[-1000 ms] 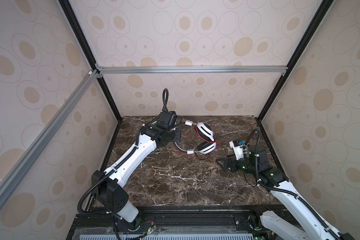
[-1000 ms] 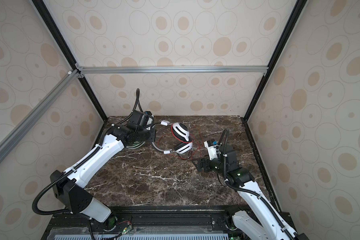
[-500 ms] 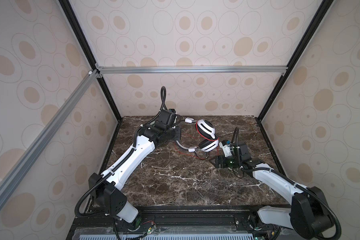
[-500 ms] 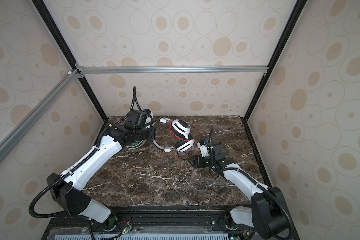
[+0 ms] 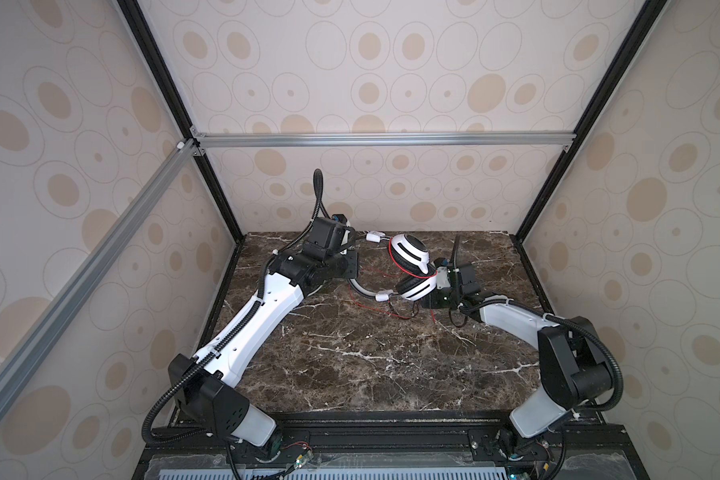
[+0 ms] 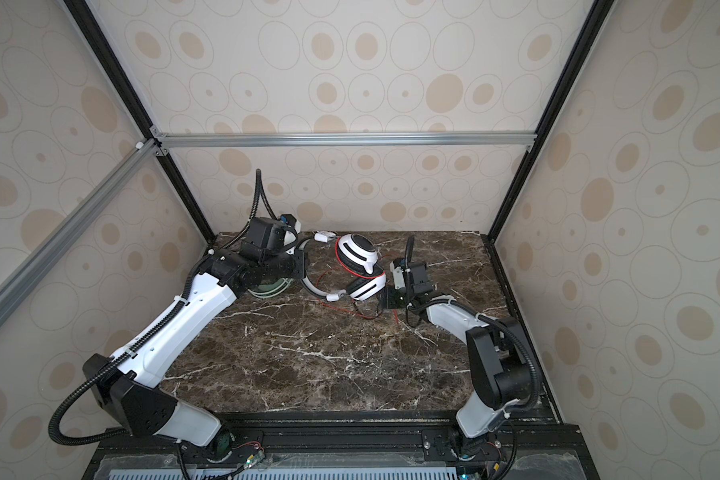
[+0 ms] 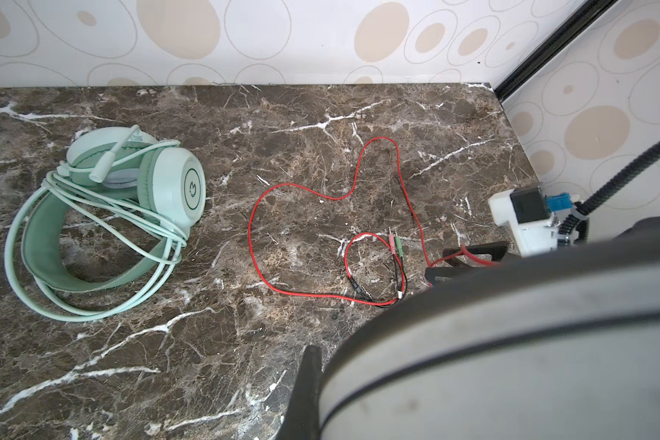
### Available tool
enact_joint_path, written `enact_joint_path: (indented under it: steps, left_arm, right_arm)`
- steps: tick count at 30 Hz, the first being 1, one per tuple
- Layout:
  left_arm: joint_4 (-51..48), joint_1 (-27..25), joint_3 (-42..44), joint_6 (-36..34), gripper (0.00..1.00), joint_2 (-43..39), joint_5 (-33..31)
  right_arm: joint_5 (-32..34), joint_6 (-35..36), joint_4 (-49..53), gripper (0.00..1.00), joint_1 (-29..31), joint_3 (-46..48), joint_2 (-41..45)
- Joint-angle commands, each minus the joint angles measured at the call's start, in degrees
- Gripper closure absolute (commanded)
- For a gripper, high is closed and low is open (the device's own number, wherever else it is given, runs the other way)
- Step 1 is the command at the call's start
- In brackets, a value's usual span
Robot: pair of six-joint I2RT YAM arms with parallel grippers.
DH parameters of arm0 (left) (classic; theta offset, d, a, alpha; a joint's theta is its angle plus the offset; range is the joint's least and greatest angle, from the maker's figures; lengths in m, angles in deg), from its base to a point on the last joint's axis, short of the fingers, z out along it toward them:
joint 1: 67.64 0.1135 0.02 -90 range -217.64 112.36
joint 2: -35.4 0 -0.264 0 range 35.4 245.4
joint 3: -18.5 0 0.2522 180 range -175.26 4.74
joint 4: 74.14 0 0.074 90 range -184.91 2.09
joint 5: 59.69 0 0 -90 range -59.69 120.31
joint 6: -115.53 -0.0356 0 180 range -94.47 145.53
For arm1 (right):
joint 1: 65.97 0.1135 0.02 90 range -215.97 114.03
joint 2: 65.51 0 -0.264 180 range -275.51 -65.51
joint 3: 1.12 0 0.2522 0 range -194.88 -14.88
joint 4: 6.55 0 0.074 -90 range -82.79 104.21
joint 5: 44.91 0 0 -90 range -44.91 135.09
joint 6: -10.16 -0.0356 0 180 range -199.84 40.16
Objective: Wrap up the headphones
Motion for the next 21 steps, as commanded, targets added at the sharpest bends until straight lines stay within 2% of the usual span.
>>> enact_joint_path:
  steps: [1, 6, 8, 11, 16, 21]
  left_arm:
    - [4.02, 0.78, -0.88, 1.95, 1.0, -2.39, 2.25]
    - [4.23, 1.4, -0.86, 2.03, 1.0, -2.43, 3.11]
    - [4.35, 1.7, -0.77, 2.12, 1.0, -2.34, 3.79]
    - [4.72, 2.07, -0.55, 2.34, 1.0, -2.26, 4.69]
    - [5.83, 2.82, 0.73, 4.24, 1.0, -2.8, 4.13]
    - [8.68, 4.13, 3.59, 6.72, 1.0, -4.86, 2.98]
  right_arm:
    - [1.08, 0.7, -1.44, 0.43, -0.11, -1.95, -2.6]
    - [2.4, 1.41, -2.66, 0.59, -0.1, -2.71, -4.63]
    - [2.74, 2.4, -2.38, 0.71, -0.13, -3.12, -5.18]
    - [2.78, 3.56, -2.43, 0.81, -0.09, -2.77, -4.99]
    - [0.63, 3.91, -2.4, 0.92, 0.58, 1.17, -0.46]
    - [5.06, 5.48, 1.04, 0.97, 4.64, 7.79, 9.22]
